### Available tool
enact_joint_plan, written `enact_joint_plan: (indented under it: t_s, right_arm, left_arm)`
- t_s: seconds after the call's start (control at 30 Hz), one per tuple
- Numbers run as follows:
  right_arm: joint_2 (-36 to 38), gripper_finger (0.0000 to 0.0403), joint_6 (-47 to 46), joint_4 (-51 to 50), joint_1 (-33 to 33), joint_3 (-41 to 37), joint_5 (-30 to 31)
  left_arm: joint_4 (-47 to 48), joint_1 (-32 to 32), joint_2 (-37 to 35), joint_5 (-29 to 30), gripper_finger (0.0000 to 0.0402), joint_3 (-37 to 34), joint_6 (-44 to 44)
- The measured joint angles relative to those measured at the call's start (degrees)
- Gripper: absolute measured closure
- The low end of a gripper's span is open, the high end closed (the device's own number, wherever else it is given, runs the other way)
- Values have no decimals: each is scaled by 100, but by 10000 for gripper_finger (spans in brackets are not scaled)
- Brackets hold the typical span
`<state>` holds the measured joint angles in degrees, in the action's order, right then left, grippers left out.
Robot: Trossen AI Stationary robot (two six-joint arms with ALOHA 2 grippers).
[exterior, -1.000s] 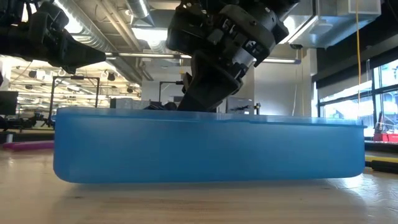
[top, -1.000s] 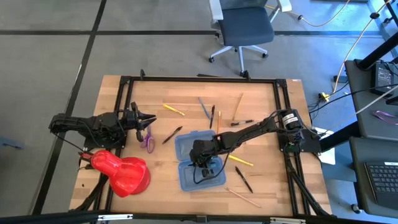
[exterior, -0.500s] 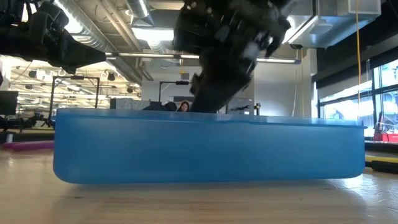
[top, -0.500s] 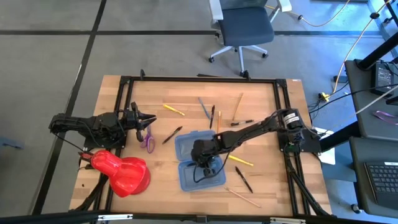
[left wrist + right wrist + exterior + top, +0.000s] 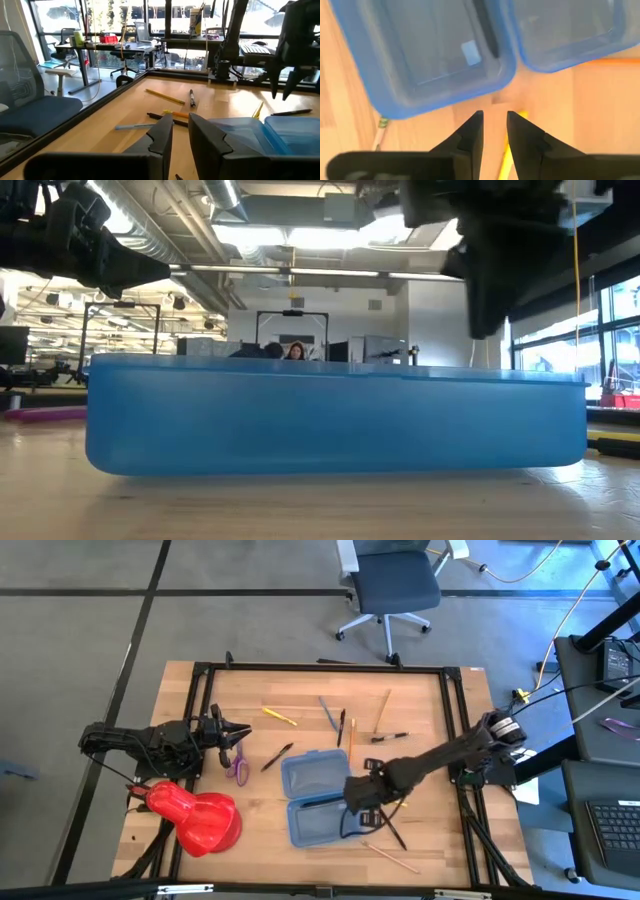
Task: Pick & place school supplies into a supply box
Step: Put the middle right yellow pen into the blue supply box
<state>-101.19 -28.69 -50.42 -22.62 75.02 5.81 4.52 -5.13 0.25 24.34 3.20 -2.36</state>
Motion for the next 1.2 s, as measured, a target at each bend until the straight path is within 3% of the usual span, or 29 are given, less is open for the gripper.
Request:
enact_joint_plan:
  t_s: [0.27,0.4,0.6,0.77,1.2]
  right_arm:
    - [282,313,-485,368,-58,-1058,3]
    - [343,313,-430,820,-55,-1540,617]
    - [355,313,-574,975,-51,-1694,614]
    - [353,313,-714,1327,-50,-1872,240]
    - [350,313,-553,1209,-13,-1908,115]
  left_arm:
    - [-1,1,0,0,349,0,2]
    - [0,0,0,-1,350,0,-1]
    - [0,-1,0,-2,345,0,4]
    - [0,0,0,-1,349,0,8]
    - [0,-1,0,7,343,0,12]
